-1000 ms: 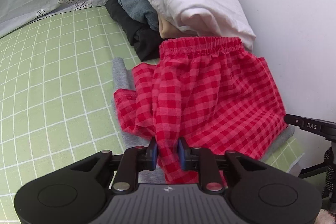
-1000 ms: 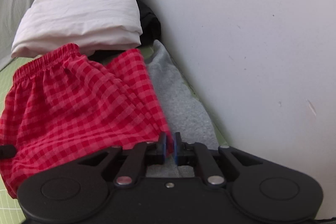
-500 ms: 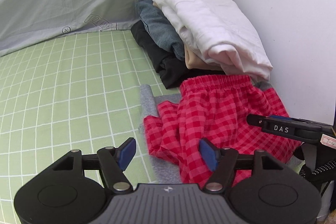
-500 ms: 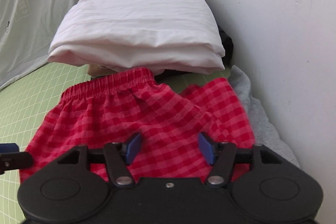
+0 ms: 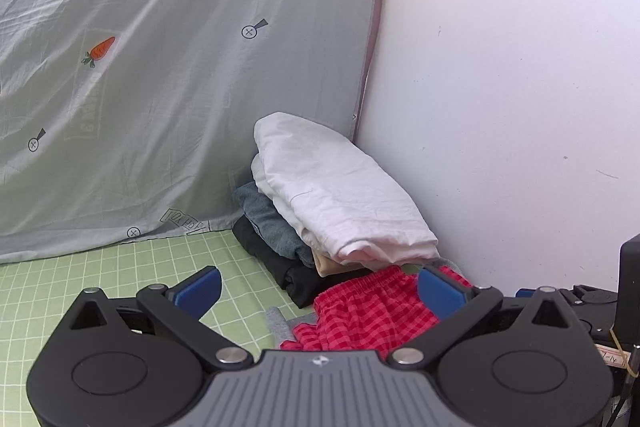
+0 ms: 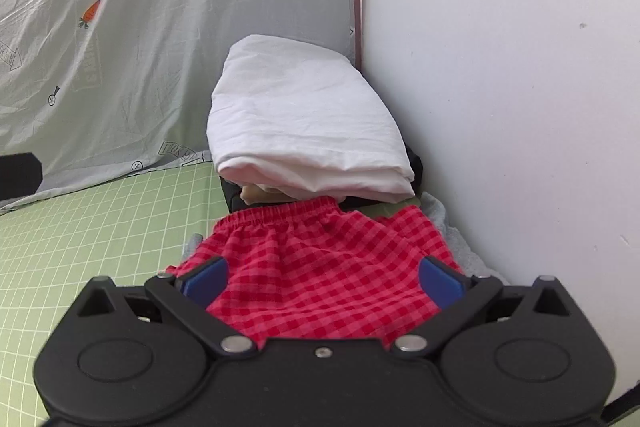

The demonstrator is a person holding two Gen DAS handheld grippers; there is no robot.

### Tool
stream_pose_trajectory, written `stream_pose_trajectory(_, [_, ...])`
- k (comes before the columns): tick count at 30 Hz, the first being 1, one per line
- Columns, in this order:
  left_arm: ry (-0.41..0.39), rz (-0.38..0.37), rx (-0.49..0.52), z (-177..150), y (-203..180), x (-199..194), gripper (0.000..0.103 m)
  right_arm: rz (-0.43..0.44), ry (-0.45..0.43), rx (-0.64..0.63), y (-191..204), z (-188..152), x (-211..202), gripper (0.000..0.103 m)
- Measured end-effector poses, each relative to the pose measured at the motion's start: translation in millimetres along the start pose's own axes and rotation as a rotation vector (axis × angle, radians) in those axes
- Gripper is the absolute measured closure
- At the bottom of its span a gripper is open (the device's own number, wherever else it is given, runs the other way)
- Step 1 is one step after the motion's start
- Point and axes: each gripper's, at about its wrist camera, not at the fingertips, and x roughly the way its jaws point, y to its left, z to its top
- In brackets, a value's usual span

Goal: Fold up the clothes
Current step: 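Open both grippers and release the pants beside the stack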

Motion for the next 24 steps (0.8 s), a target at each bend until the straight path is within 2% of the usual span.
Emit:
stream_pose_trajectory(4, [0.013,0.002,0.023,-12,16,-35,0.000,-0.021,-0.011,0.005,34,-16,-33,0.000])
stream_pose_trajectory(10, [0.143,-0.033,-0.066,-49,51,-82,0.000,-0.106,0.053,-0.012,82,-57,-75,0.000])
stream_pose_trajectory(14, [0.189,-0.002,-0.036,-79,64,-109,0.000,-0.111,0.088,0.024,104,-86,-101,0.000])
stream_pose_trajectory(17, [0.230,-0.010,-0.035,-93,74,-123,0.000,-0.134,0.099,0.026,121,-102,-115,0.000])
stream_pose_trajectory(24, [0.236,-0.025,-0.018,-105,88,-147,0.000,-0.155,0.093,0.040,144,-119,-138,0.000])
